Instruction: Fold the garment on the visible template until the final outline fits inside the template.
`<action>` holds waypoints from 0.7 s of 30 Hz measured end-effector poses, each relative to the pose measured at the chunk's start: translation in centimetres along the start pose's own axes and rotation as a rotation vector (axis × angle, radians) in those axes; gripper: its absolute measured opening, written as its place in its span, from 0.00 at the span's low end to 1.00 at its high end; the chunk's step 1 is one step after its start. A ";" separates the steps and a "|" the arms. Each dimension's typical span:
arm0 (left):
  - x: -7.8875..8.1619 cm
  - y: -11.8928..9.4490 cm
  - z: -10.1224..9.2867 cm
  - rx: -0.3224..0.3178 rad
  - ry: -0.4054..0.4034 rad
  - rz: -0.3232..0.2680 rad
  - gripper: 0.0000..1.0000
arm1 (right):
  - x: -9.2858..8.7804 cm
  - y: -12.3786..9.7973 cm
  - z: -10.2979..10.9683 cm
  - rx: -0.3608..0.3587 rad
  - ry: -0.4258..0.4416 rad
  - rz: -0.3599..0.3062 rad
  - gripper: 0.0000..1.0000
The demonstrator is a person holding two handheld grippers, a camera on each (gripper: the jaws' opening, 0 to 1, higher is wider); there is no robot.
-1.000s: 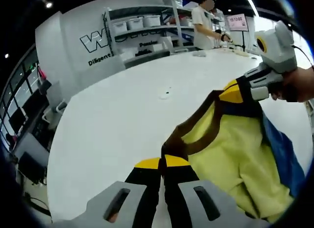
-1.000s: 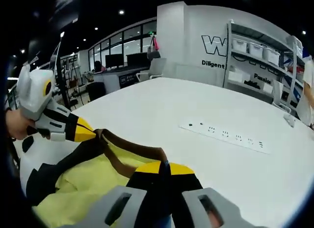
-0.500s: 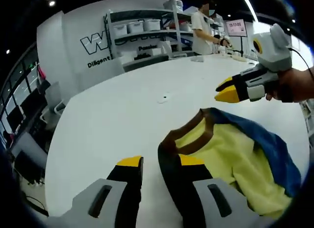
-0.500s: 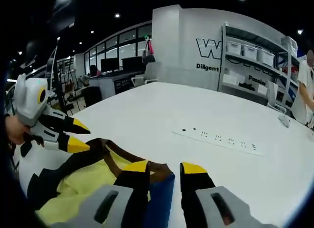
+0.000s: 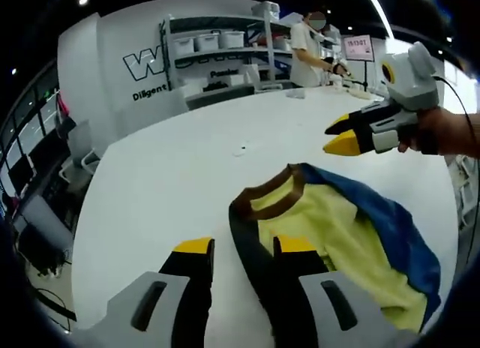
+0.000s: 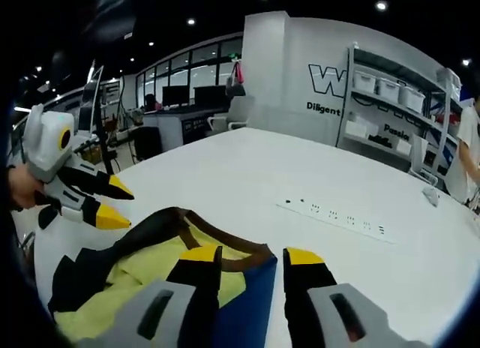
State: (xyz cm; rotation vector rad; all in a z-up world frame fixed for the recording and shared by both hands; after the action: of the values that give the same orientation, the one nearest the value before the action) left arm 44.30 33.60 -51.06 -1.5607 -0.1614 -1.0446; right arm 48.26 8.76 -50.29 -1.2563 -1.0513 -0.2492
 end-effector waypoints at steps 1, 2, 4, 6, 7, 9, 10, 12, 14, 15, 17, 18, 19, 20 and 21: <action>-0.2 -0.2 0.0 0.000 -0.005 0.000 0.27 | 0.0 -0.1 0.1 0.001 -0.002 0.002 0.28; -0.6 -0.7 -0.2 -0.003 -0.012 -0.005 0.27 | -0.1 -0.2 0.2 0.002 -0.005 0.003 0.29; -1.2 -1.1 -0.4 -0.010 -0.017 -0.002 0.27 | -0.3 -0.9 0.6 0.000 -0.020 0.010 0.29; -1.7 -1.5 -0.7 -0.014 -0.025 -0.001 0.27 | -0.4 -1.3 0.9 0.000 -0.025 0.011 0.29; -2.1 -1.7 -0.9 -0.020 -0.031 0.000 0.27 | -0.6 -1.5 1.1 0.001 -0.025 0.017 0.29; -2.8 -2.1 -1.4 -0.033 -0.041 0.001 0.27 | -0.9 -1.8 1.5 0.010 -0.029 0.018 0.30; -3.0 -2.3 -1.6 -0.039 -0.046 0.001 0.27 | -1.1 -1.9 1.7 0.013 -0.032 0.020 0.30; -3.7 -2.6 -2.0 -0.045 -0.051 0.002 0.27 | -1.4 -2.2 2.2 0.018 -0.036 0.017 0.30; -4.4 -2.7 -2.2 -0.043 -0.043 0.010 0.27 | -1.8 -2.4 2.6 0.018 -0.039 0.025 0.30; -4.8 -2.8 -2.3 -0.047 -0.047 0.012 0.27 | -2.1 -2.7 2.7 0.019 -0.035 0.023 0.30; -5.1 -2.8 -2.2 -0.052 -0.055 0.014 0.27 | -2.2 -2.8 2.8 0.020 -0.033 0.024 0.30; -5.3 -2.7 -2.2 -0.054 -0.057 0.016 0.27 | -2.5 -2.9 3.1 0.022 -0.033 0.026 0.31; -5.5 -2.7 -2.2 -0.056 -0.059 0.018 0.28 | -2.8 -3.0 3.3 0.024 -0.032 0.029 0.31; -6.3 -3.0 -2.4 -0.054 -0.064 0.028 0.28 | -2.9 -3.1 3.4 0.024 -0.032 0.031 0.31; -6.5 -3.1 -2.5 -0.056 -0.064 0.031 0.29 | -3.1 -3.2 3.5 0.024 -0.034 0.033 0.31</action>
State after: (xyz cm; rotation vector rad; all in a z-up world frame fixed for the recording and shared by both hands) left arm 37.24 35.22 -53.45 -1.6431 -0.1525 -0.9827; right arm 42.68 9.49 -50.76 -1.2592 -1.0589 -0.1894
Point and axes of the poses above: the point that each gripper's makers call its tool centre point, and the gripper's own axes: y roughly forward along the fingers, z roughly to its left, x roughly out of its top, the point moved 10 cm from there along -y, roughly backward along the fingers, and after that the axes turned 12 degrees about z, right-handed, at the moved point
